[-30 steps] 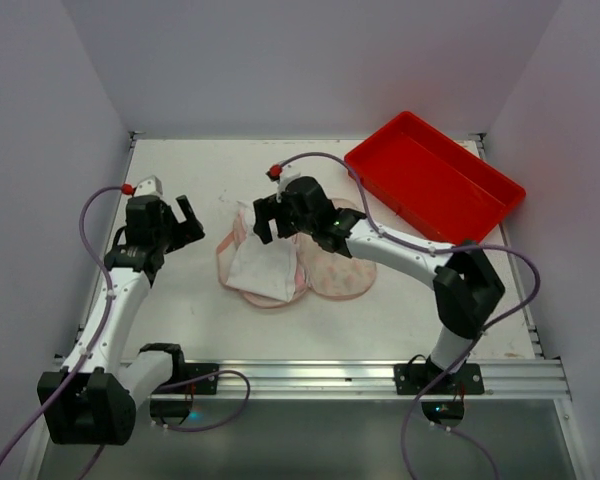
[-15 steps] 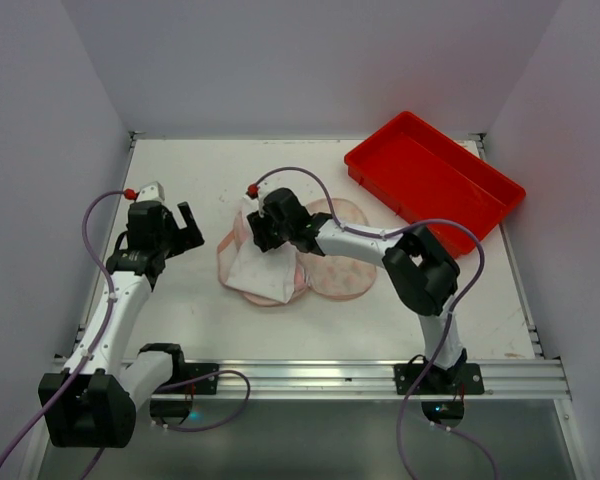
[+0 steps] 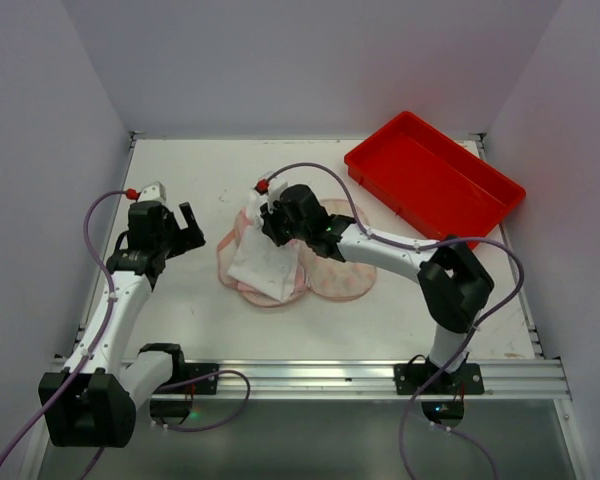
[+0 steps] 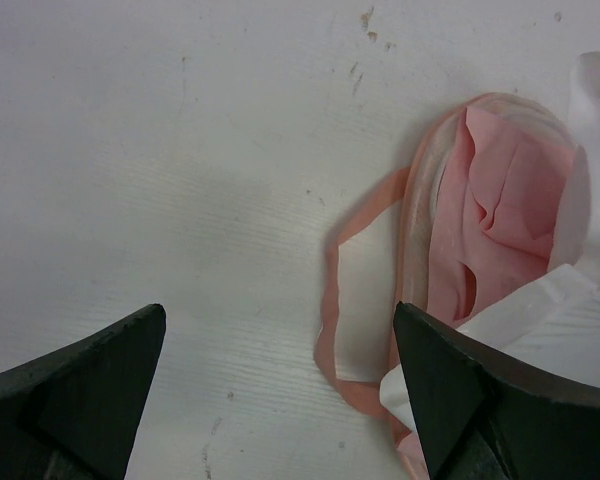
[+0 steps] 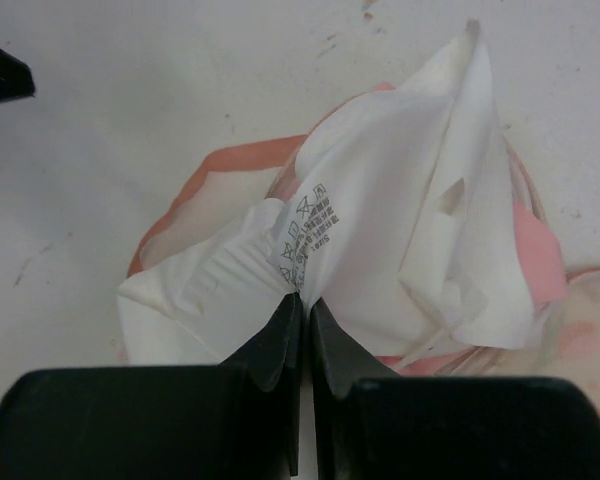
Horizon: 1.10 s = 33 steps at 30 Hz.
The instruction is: Unzip the laundry bag and remove the bra
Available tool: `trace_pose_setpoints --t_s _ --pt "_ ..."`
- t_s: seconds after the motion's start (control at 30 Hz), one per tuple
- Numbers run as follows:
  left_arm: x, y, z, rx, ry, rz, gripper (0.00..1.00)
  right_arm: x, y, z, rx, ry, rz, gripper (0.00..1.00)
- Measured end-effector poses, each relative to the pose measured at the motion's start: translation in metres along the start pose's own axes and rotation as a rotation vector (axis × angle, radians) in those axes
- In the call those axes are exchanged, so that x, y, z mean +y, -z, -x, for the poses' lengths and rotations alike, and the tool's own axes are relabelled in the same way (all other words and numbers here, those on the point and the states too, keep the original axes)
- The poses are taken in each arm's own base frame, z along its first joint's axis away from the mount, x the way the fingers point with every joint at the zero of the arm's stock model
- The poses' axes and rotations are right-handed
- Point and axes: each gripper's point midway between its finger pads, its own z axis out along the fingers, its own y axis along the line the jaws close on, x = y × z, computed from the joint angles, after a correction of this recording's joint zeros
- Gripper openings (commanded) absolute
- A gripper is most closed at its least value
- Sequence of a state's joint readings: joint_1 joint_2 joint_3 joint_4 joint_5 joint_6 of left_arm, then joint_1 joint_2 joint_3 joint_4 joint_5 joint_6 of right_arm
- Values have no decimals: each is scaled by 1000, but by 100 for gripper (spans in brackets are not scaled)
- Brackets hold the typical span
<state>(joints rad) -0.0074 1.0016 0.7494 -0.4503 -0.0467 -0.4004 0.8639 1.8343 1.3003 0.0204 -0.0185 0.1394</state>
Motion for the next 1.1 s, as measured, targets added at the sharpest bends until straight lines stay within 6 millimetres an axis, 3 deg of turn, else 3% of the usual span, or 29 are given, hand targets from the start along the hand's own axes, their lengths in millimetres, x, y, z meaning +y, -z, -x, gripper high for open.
trace_pose_setpoints --t_s 0.3,0.4,0.5,0.57,0.67,0.8,0.97,1.1 --pt "0 0 0 1 0 -2 99 8 55 65 -157 5 14 0" --pt "0 0 0 1 0 -2 99 4 83 98 -227 -1 -7 0" --pt "0 0 0 0 0 -2 100 -12 114 137 -317 -22 -46 0" --pt "0 0 0 1 0 -2 99 -36 139 163 -381 -56 -106 0" --pt "0 0 0 2 0 -2 100 -87 180 195 -479 -127 -249 0" --pt "-1 0 0 2 0 -3 100 -162 230 214 -571 -226 -488 0" --pt "-1 0 0 3 0 -5 100 -245 264 196 -586 -390 -724 0" --pt "-1 0 -1 4 0 -5 100 -311 274 154 -544 -577 -891 0"
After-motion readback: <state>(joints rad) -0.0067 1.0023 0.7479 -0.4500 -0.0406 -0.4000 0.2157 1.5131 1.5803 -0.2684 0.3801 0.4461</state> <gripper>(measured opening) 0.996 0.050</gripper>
